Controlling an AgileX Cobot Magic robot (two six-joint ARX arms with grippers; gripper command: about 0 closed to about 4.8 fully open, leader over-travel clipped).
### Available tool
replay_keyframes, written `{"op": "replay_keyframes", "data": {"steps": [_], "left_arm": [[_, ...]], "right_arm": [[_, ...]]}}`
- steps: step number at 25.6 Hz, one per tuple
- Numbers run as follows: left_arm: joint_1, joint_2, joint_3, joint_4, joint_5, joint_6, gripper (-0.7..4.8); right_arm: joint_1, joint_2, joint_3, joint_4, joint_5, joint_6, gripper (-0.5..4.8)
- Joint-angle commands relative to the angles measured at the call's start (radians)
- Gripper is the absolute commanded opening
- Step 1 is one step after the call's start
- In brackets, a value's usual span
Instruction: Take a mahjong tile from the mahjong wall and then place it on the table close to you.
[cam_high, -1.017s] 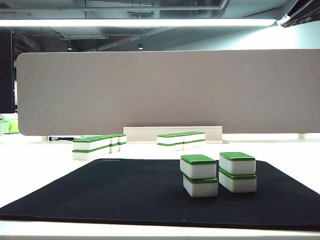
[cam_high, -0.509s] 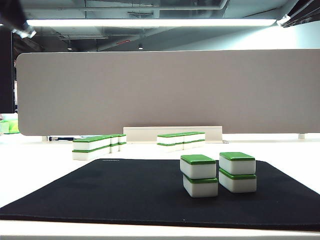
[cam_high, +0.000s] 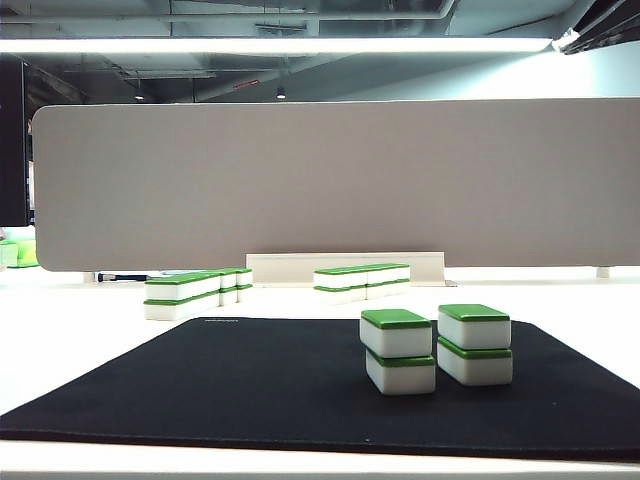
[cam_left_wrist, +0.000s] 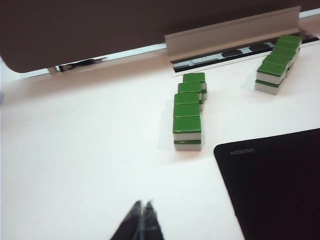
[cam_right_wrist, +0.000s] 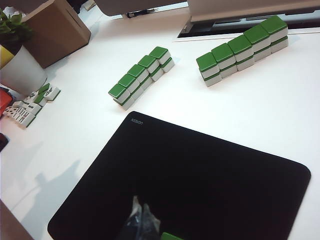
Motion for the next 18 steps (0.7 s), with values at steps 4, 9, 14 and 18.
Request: {"op": "replay_keyframes", "data": {"steps": [4,9,14,18], "left_arm": [[0.051,-0.158,-0.126,0.017,-0.022,-0.054,-0.06],[0.122,-0.237,-0.21,0.017,-0.021,-0.114,-0.05],[0.239,-0.361,-0.322,0.019,-0.003,-0.187,-0.06],[0.279,-0.392,-0.343,0.02,0.001,-0.187,-0.06]], "right_arm": [[0.0,-0.002,0.008,0.012,-0.002,-0.006,-0.01],[0.0,-0.002,0.008,0.012,-0.002,-0.006,-0.01],[0.0,-0.002,0.008,0.012,-0.001,-0.006,-0.01],[0.0,-0.002,0.008,0.012,-0.002,-0.006,-0.01]]}}
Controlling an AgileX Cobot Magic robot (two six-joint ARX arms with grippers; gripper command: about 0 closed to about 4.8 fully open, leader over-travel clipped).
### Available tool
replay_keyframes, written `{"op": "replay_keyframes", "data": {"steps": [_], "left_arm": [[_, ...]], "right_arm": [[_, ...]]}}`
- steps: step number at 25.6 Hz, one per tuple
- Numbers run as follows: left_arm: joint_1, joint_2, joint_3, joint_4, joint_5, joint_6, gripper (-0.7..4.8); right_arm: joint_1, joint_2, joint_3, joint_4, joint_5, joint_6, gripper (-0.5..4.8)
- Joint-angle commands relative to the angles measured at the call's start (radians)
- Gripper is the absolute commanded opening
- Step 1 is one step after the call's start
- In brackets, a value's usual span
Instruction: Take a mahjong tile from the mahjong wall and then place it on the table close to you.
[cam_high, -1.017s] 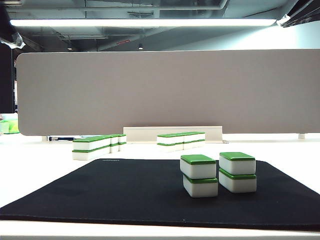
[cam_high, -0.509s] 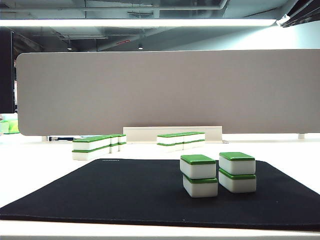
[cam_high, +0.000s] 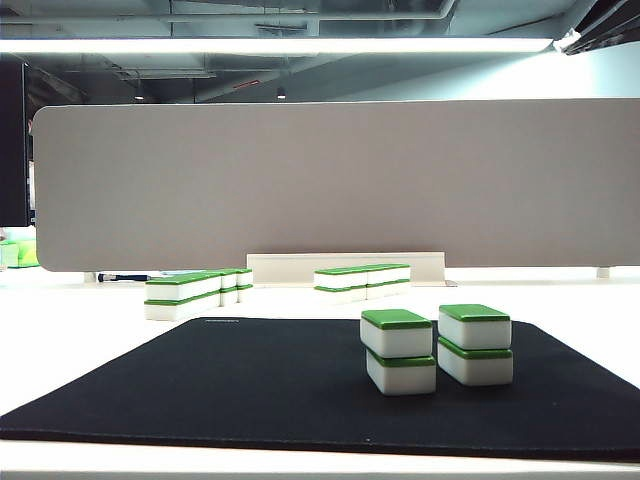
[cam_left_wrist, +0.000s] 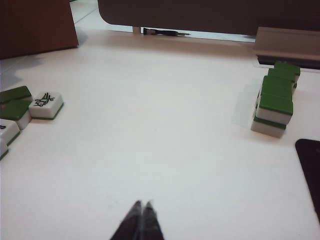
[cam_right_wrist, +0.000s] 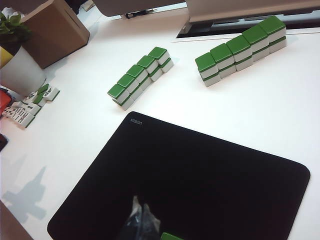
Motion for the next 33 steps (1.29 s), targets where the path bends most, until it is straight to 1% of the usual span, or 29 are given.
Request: {"op": "replay_keyframes", "data": {"steps": [1,7,9,15,18,23,27,33], "left_arm": [[0.029,-0.022,-0.014,0.013,0.008,-0.003,-0.05],[0.042,-0.067,-0.053,0.02,0.005,-0.003,-0.05],[0.042,-0.081,-0.072,0.023,0.004,-0.021,-0.05],[0.042,-0.095,-0.071,-0.004,0.004,-0.018,-0.06],[0.041,-0.132,-0.071,-0.061,0.004,-0.018,-0.05],[0.041,-0.133,-0.071,-0.062,0.008,-0.017,-0.05],[0.041,-0.133,-0.071,-0.06,0.031,-0.018,-0.05],[0.04,-0.133,-0.071,-0.06,0.031,-0.018,-0.05]], "right_arm": [[0.001,-0.002,0.008,0.012,-0.002,-0.006,-0.01],[0.001,-0.002,0.008,0.012,-0.002,-0.006,-0.01],[0.001,-0.002,0.008,0.012,-0.002,-0.006,-0.01],[0.001,-0.002,0.008,0.012,-0.002,-0.006,-0.01],[0.001,-0.002,0.008,0.013,-0.002,-0.006,-0.01],[0.001,0.0,0.008,0.013,-0.002,-0.006,-0.01],[0.001,0.0,0.008,0.012,-0.002,-0.006,-0.01],[0.001,0.0,0.008,0.013,-0.002,-0.006,-0.01]]}}
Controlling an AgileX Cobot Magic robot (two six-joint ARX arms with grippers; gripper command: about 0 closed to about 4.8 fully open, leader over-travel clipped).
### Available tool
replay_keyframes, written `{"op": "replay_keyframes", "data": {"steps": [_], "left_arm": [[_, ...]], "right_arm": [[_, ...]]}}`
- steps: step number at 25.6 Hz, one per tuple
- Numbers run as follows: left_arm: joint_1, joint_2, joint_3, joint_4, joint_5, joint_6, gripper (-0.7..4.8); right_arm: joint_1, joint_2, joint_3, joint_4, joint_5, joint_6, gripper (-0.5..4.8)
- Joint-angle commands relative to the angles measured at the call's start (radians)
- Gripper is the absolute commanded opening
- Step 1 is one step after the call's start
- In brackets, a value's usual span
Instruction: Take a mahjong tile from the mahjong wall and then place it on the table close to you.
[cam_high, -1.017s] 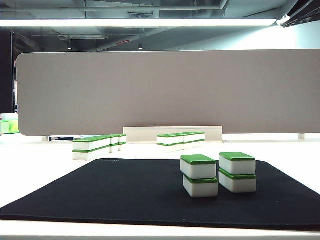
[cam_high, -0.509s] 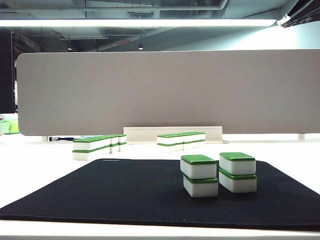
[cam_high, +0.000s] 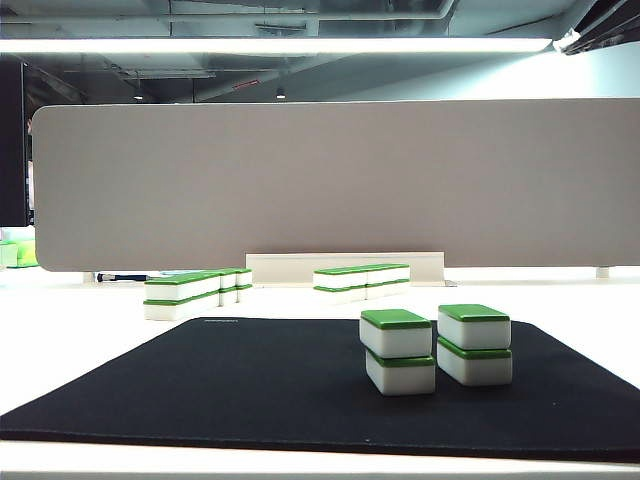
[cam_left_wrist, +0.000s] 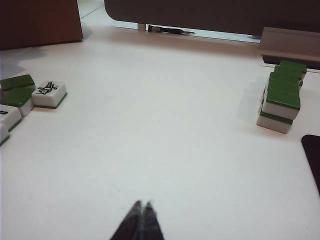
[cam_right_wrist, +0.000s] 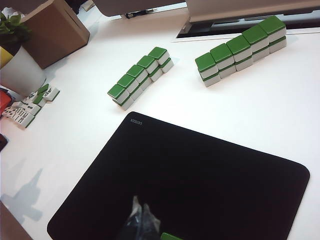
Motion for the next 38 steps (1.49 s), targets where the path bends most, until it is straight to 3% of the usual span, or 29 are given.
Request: {"op": "replay_keyframes", "data": {"steps": [1,14,18,29,32,38], "left_arm": [[0.001,0.001,0.0,-0.007,0.005,0.0,-0.05],[0.001,0.001,0.0,-0.007,0.005,0.0,-0.05],[0.001,0.001,0.0,-0.007,0.005,0.0,-0.05],[0.001,0.001,0.0,-0.007,0.005,0.0,-0.05],[0.001,0.001,0.0,-0.007,0.005,0.0,-0.05],[0.001,0.001,0.0,-0.007,0.005,0.0,-0.05]], "right_arm": [[0.0,0.0,0.008,0.013,-0.002,-0.006,-0.01],[0.0,-0.001,0.008,0.012,-0.002,-0.006,-0.01],[0.0,-0.002,0.003,0.014,0.003,-0.057,-0.01],[-0.006,-0.21,-0.227,0.092,0.418,-0.111,-0.01],[-0.007,-0.285,-0.309,0.148,0.472,-0.111,-0.01],[-0.007,-0.401,-0.417,0.171,0.479,-0.111,-0.01]]}}
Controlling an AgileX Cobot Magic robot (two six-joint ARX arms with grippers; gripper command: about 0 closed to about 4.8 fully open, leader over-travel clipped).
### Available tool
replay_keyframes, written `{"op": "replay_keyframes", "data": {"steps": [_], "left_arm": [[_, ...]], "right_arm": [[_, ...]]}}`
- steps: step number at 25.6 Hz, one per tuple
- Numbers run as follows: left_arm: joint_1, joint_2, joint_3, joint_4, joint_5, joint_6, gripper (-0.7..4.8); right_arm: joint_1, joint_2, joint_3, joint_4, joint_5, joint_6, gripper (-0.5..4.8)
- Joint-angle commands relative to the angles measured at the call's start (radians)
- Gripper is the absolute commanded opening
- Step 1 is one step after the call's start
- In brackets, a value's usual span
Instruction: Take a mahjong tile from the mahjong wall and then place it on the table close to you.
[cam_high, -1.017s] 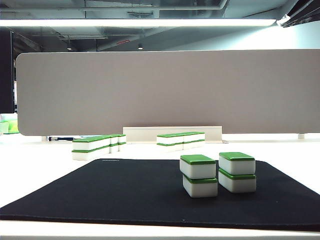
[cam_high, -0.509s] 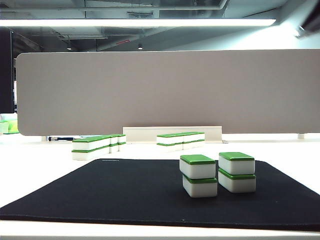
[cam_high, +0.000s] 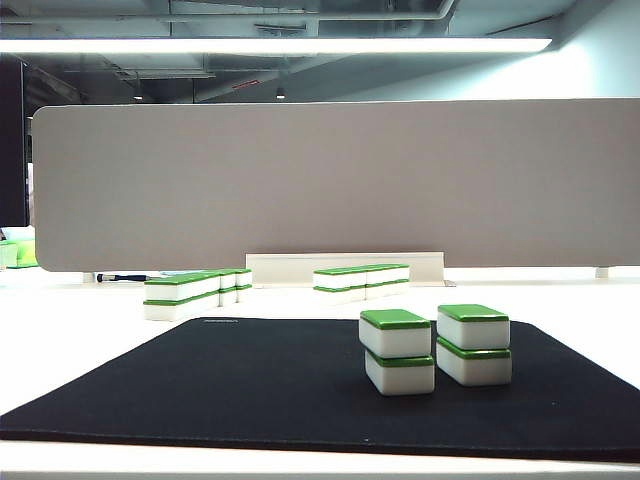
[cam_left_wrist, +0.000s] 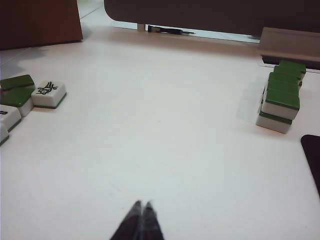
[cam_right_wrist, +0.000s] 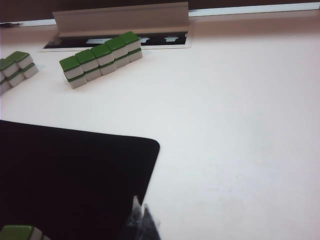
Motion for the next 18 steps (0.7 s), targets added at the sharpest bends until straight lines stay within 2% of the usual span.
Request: {"op": "replay_keyframes", "data": {"steps": [1,5,18], "left_arm": [[0.001,0.002,0.0,-0.006,0.005,0.0,-0.05],[0.001,0.002,0.0,-0.006,0.005,0.0,-0.05],[0.001,0.002,0.0,-0.006,0.005,0.0,-0.05]], "right_arm": [[0.0,-0.064,-0.046,0.023,0.028,-0.003,-0.01],[0.0,-0.152,-0.113,0.027,0.03,-0.003,-0.01],[-0.035,-0.407,-0.24,0.05,0.153,-0.001,-0.01]]}}
